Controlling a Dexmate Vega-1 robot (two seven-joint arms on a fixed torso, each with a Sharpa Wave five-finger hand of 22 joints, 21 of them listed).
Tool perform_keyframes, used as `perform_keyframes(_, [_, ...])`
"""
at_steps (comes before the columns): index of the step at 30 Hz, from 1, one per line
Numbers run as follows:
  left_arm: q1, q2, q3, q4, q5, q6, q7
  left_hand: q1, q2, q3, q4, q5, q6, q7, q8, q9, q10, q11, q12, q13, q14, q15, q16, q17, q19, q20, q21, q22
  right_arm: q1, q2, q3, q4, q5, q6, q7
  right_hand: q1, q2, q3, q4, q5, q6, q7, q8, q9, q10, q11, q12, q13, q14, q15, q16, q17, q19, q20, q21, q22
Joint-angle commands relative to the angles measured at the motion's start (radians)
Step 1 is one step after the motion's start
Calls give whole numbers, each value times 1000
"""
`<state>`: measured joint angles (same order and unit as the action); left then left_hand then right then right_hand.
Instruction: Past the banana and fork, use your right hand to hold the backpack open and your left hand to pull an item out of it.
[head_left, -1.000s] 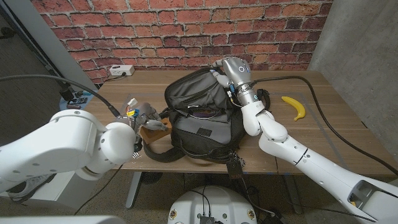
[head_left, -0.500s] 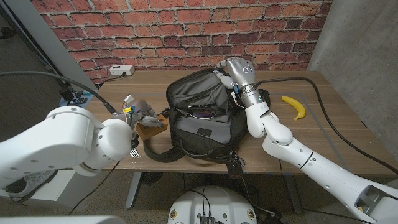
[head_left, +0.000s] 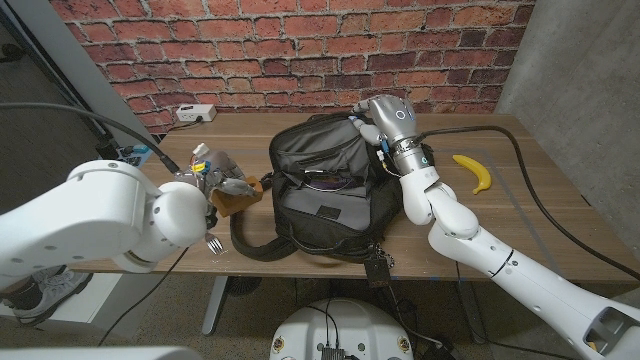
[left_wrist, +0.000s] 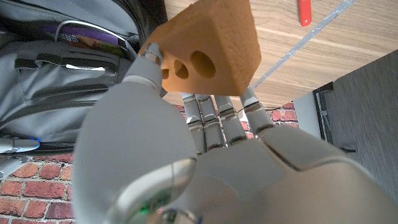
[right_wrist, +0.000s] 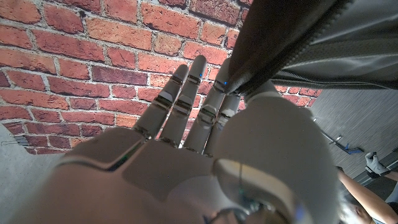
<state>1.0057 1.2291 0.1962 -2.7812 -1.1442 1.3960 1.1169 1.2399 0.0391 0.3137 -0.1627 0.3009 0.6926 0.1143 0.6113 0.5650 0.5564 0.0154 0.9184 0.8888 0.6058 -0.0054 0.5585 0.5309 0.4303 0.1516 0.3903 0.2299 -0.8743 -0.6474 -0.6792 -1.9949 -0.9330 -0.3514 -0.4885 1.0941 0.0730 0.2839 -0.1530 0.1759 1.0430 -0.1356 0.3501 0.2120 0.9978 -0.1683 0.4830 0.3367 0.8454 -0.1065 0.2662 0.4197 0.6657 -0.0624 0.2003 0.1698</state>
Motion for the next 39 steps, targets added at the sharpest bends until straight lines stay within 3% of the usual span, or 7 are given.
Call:
perform_keyframes(1, [53, 18, -82, 4, 11, 0, 0, 49, 54, 2, 3, 4, 9, -2, 11, 21, 27, -18, 2, 5, 6, -5, -4, 2, 5, -5, 10, 6, -37, -18, 18, -57, -25, -30, 45, 5, 9, -3, -2, 9, -1, -5, 7, 4, 5, 7, -6, 2, 10, -128, -2, 6, -3, -63, 0, 4])
perform_keyframes(13, [166, 5, -171, 6, 90, 0, 0, 50, 59, 3, 4, 7, 9, -7, 15, 16, 27, -23, -2, 3, 5, -10, -6, 4, 4, -10, 13, 6, -82, -44, 46, -92, -35, -37, 53, 2, 10, -6, -1, 8, -2, -6, 7, 4, 5, 8, -6, 4, 10, -126, -4, 7, -2, -62, 1, 4])
perform_keyframes(19, [206, -29, -162, 23, 192, 0, 0, 53, 61, 5, 4, 10, 9, -15, 17, 13, 27, -28, -3, 4, 9, -18, -9, 3, 5, -19, 16, 6, -105, -49, 56, -108, -46, -43, 47, 4, 10, -6, -1, 8, -1, -2, 7, 4, 6, 8, -7, 4, 11, -128, -5, 8, -3, -62, 0, 4])
perform_keyframes(29, [220, -113, -87, 72, 372, 0, 0, 52, 65, 4, 5, 14, 5, -23, 21, 8, 23, -40, -6, 7, 9, -30, -10, 7, 9, -29, 21, 6, -145, -54, 77, -131, -55, -57, 34, 3, 11, -7, -1, 8, -1, -3, 7, 4, 7, 7, -8, 4, 13, -127, -6, 10, -3, -62, 0, 4])
perform_keyframes(39, [277, -157, -70, 137, 578, -118, -114, 39, 64, 3, 11, 18, -2, -23, 22, 2, 20, -41, -14, 2, 9, -33, -23, 0, 6, -35, 24, 5, -173, -55, 87, -148, -68, -69, 25, 3, 11, -9, -1, 8, 0, -5, 7, 4, 8, 7, -9, 5, 14, -127, -7, 10, -3, -62, 0, 4])
